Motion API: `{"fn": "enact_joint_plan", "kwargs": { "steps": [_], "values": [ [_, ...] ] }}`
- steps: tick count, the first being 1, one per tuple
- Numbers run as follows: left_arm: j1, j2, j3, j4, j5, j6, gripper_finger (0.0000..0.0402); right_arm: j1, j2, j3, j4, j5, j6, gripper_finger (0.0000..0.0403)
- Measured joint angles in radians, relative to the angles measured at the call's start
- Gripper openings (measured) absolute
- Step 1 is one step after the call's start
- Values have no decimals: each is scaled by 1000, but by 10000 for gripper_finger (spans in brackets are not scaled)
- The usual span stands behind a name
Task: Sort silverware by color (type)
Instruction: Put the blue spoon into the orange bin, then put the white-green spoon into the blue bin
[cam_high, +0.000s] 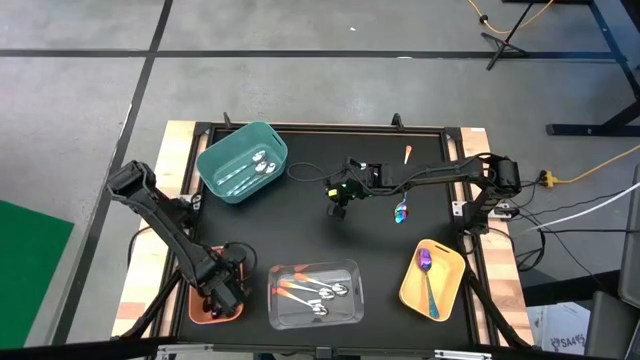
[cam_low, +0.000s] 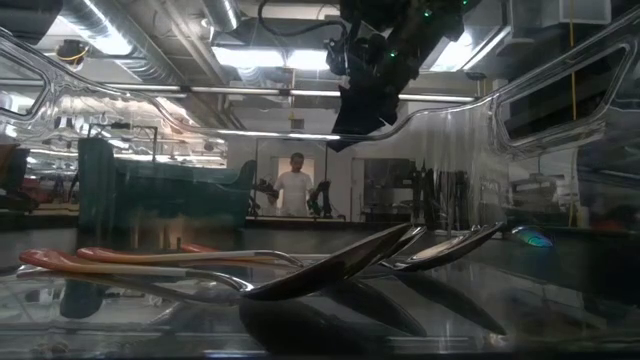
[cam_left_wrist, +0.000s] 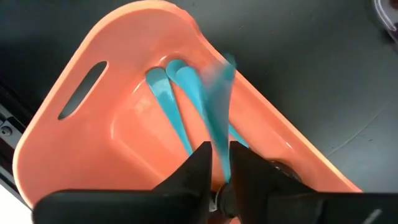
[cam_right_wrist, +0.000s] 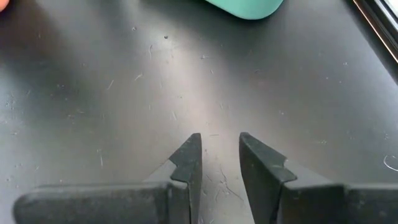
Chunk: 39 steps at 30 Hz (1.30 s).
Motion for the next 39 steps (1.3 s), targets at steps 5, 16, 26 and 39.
{"fn": "enact_joint_plan", "kwargs": {
  "steps": [5, 16, 26, 39],
  "values": [
    [0, 0, 0, 1, 0, 0, 68, 0, 0, 0, -12, 0, 0, 94],
    [0, -24, 0, 8, 3, -23, 76, 0, -9, 0, -164, 10, -2, 94],
    [9, -185, 0, 98, -125, 22, 76, 0, -149, 0, -328, 139, -20, 94],
    [127, -272, 0, 260, -470, 424, 77, 0, -376, 0, -548, 180, -48, 94]
  ]
}}
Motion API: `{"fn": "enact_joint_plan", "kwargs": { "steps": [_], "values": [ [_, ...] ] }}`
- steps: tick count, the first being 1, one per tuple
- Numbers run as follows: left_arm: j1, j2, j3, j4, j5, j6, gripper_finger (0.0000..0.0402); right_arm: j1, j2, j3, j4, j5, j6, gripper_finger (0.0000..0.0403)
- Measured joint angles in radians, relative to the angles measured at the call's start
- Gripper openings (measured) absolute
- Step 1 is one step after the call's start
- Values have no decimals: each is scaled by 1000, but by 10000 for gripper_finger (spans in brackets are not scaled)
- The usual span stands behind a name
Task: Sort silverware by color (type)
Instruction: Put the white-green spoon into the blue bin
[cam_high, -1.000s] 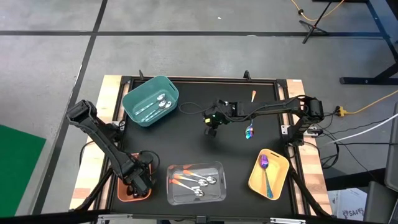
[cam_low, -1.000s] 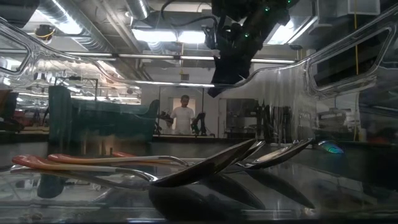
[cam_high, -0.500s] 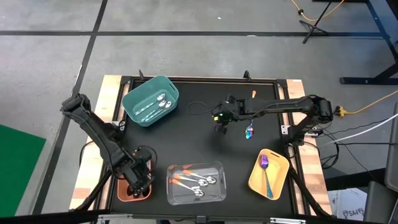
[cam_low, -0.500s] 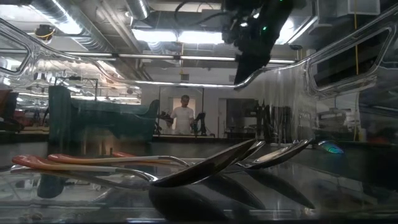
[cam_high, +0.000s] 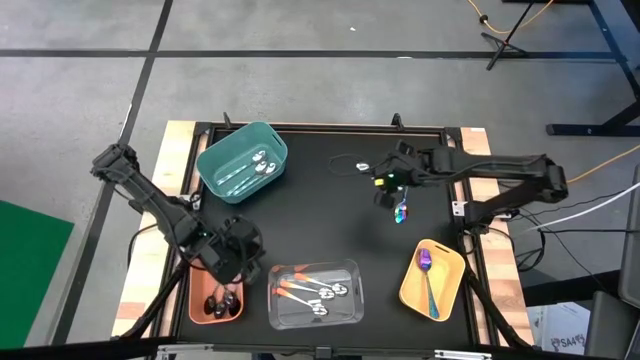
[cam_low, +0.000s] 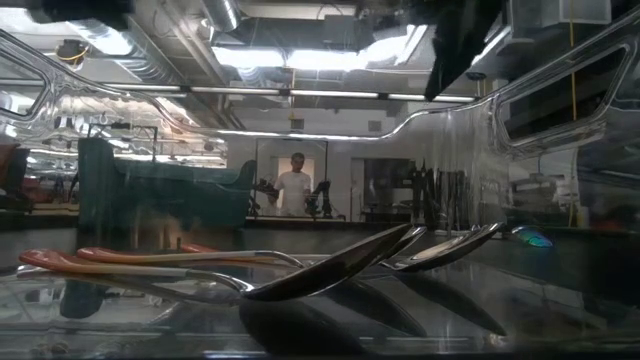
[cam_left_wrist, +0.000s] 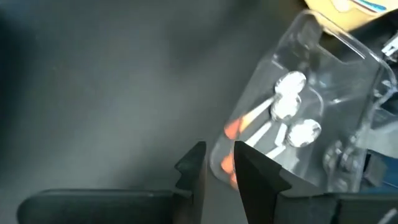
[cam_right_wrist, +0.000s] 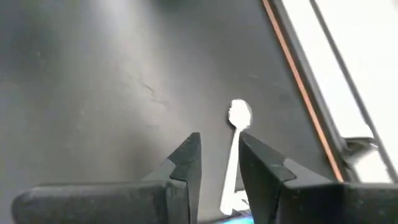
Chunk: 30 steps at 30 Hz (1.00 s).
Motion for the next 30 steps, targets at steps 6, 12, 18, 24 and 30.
{"fn": "enact_joint_plan", "kwargs": {
  "steps": [6, 12, 18, 24, 30],
  "values": [
    [85, 1, 0, 8, -5, 113, 77, -25, -80, 0, -78, 65, 2, 94],
    [179, 1, 0, 28, -50, 254, 77, -107, -128, 0, -81, 64, -11, 94],
    [268, 1, 0, 96, -58, 407, 77, -227, -134, -56, -58, 0, -17, 94],
    [333, 1, 0, 140, -57, 499, 76, -341, -134, -237, 118, -179, -76, 94],
    [369, 1, 0, 139, -46, 520, 76, -458, -132, -429, 361, -365, -82, 94]
  ]
}}
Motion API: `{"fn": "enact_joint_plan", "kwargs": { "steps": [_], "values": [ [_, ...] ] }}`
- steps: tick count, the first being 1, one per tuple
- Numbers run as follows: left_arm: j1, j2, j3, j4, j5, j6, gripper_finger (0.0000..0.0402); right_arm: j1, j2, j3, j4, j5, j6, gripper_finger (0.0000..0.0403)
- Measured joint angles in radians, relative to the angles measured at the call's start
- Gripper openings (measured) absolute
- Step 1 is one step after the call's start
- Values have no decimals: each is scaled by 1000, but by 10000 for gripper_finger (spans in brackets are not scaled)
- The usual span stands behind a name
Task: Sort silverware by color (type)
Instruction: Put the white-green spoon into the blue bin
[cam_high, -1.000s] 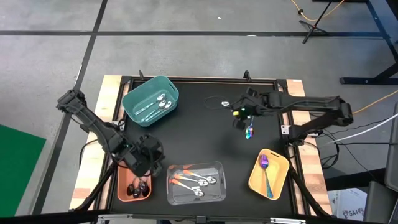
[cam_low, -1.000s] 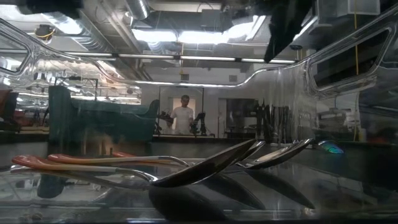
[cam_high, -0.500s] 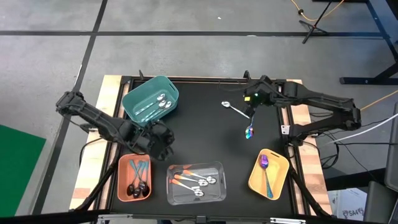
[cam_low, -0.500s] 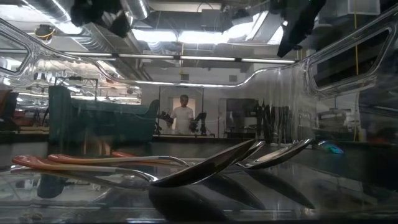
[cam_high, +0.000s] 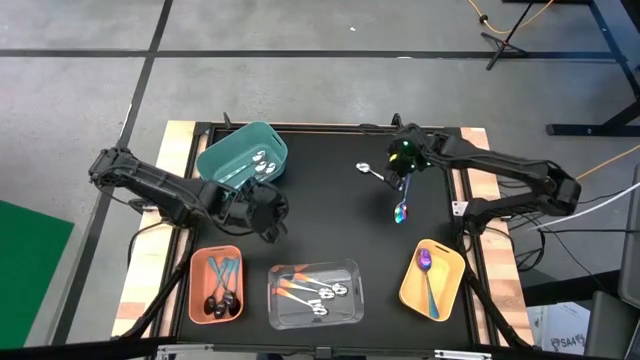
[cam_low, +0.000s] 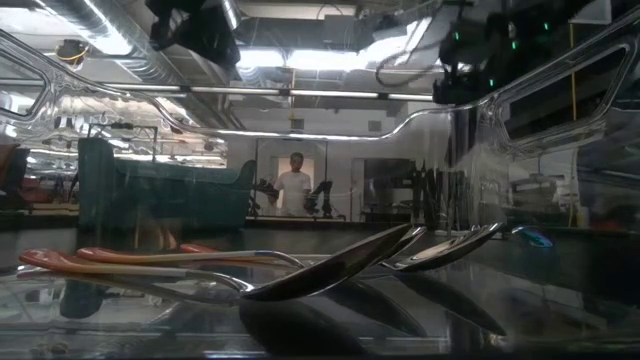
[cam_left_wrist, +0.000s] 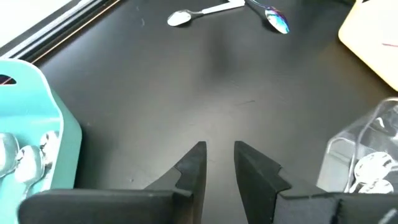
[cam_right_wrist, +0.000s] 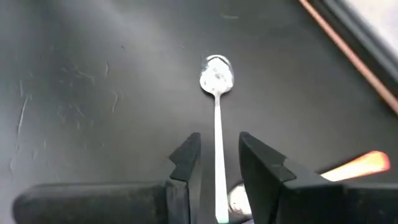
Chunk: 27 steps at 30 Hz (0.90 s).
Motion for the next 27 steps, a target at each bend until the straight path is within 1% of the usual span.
{"fn": "enact_joint_plan", "kwargs": {
  "steps": [4, 7, 14, 24, 27],
  "values": [
    [11, 0, 0, 0, 0, 0, 76, -50, 0, -102, 130, -75, 0, 94],
    [16, 0, 0, -1, 2, 0, 76, -67, 0, -157, 175, -101, 0, 94],
    [16, 0, 0, -2, 2, 0, 76, -66, 0, -260, 235, -105, 0, 94],
    [16, 0, 0, -2, 2, 0, 76, -66, 0, -392, 448, -105, -1, 94],
    [16, 0, 0, -2, 2, -1, 76, -66, 0, -405, 462, -105, -15, 94]
  ]
}}
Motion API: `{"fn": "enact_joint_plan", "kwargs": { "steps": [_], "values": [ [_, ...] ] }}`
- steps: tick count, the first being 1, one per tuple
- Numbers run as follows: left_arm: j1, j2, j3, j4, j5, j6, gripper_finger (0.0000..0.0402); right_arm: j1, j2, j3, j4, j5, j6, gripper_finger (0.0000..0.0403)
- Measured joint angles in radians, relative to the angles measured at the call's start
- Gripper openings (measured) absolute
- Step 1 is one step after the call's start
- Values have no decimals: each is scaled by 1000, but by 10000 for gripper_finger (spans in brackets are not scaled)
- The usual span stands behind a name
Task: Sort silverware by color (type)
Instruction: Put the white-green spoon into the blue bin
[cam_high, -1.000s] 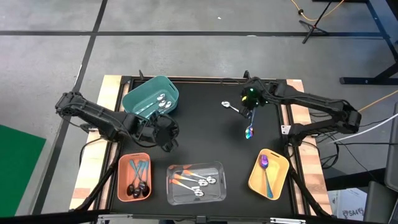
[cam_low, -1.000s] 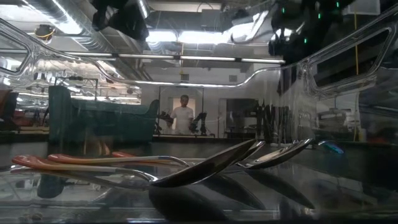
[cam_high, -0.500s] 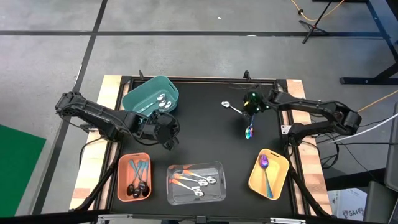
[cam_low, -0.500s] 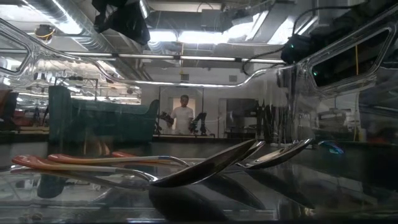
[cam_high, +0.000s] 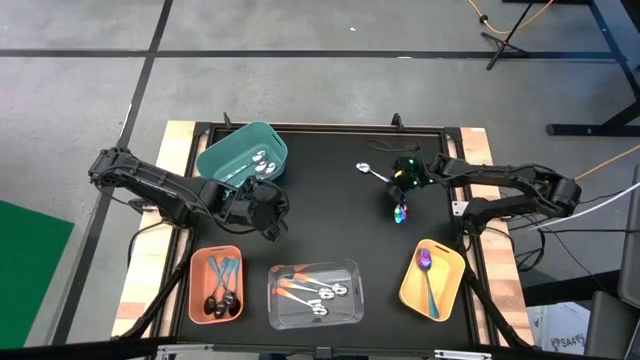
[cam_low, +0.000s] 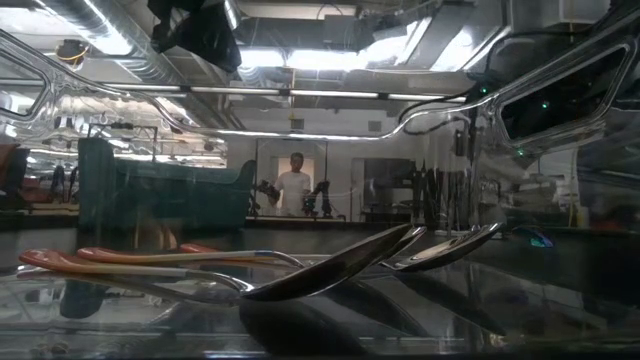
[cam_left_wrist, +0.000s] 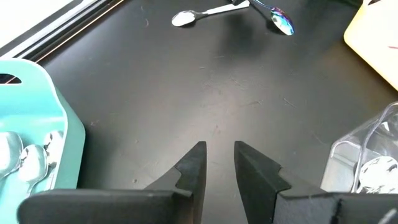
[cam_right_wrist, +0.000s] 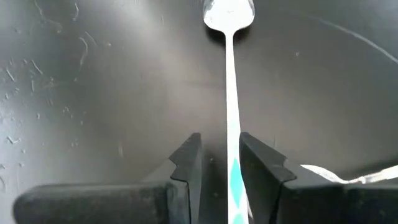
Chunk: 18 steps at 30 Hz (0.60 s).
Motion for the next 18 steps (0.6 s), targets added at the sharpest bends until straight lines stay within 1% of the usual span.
{"fn": "enact_joint_plan", "kwargs": {
  "steps": [3, 8, 14, 18],
  "values": [
    [0, 0, 0, 0, 0, -2, 76, 0, 0, -2, 1, 7, -7, 94],
    [0, 0, 0, 0, 0, -2, 76, 0, 0, -2, 3, 61, -8, 94],
    [0, 0, 0, 0, 0, -2, 76, 0, 2, -2, 34, 34, -9, 94],
    [0, 0, 0, 0, 0, -3, 76, 0, 39, -2, 41, 35, -27, 94]
  ]
}}
